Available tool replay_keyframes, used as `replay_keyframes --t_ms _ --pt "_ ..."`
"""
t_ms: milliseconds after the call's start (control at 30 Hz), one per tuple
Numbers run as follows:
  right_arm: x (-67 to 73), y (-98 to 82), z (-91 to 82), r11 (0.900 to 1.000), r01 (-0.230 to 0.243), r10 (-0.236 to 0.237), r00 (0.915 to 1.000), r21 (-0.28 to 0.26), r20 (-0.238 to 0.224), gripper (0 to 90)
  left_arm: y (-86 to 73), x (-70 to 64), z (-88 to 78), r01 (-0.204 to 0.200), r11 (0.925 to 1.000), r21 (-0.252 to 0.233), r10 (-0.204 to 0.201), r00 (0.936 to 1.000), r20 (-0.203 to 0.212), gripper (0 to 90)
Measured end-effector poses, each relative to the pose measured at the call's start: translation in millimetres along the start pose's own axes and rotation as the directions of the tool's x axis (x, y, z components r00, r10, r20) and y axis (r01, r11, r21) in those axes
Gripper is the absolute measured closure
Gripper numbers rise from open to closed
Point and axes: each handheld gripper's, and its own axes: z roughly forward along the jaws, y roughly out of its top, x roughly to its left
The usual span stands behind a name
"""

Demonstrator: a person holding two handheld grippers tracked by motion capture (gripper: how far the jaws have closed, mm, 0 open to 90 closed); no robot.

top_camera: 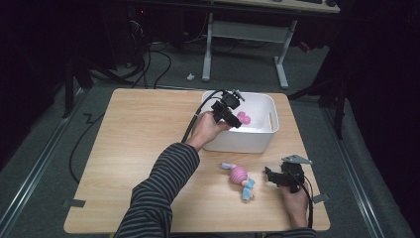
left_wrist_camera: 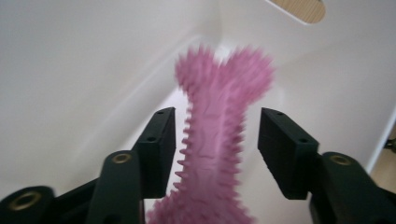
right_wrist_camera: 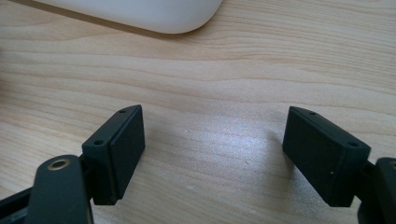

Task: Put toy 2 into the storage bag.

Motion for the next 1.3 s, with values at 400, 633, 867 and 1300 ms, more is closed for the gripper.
replay_keyframes --t_ms 400,633,867,1300 --pt "-0.2 0.4 0.6 1.000 0.005 -0.005 1.0000 -0.002 0.000 21.1 -6.1 -4.9 -39.6 -0.010 0.9943 -0.106 0.009 0.9999 -0.003 40.0" --pt "0.3 0.3 0.7 1.000 0.003 -0.003 1.0000 -0.003 -0.003 21.2 -26.4 0.0 -63.1 0.000 0.9892 -0.146 -0.002 0.9999 -0.013 40.0" --pt "0.5 0.3 0.7 1.000 0.003 -0.003 1.0000 -0.004 -0.003 21.2 -44.9 12.8 -82.4 0.041 0.9820 -0.184 -0.046 0.9986 -0.024 40.1" --pt "0.5 0.2 0.6 1.000 0.006 -0.006 1.0000 -0.004 -0.003 21.2 -82.1 16.1 -113.6 0.060 0.9701 -0.235 -0.070 0.9969 -0.034 38.0"
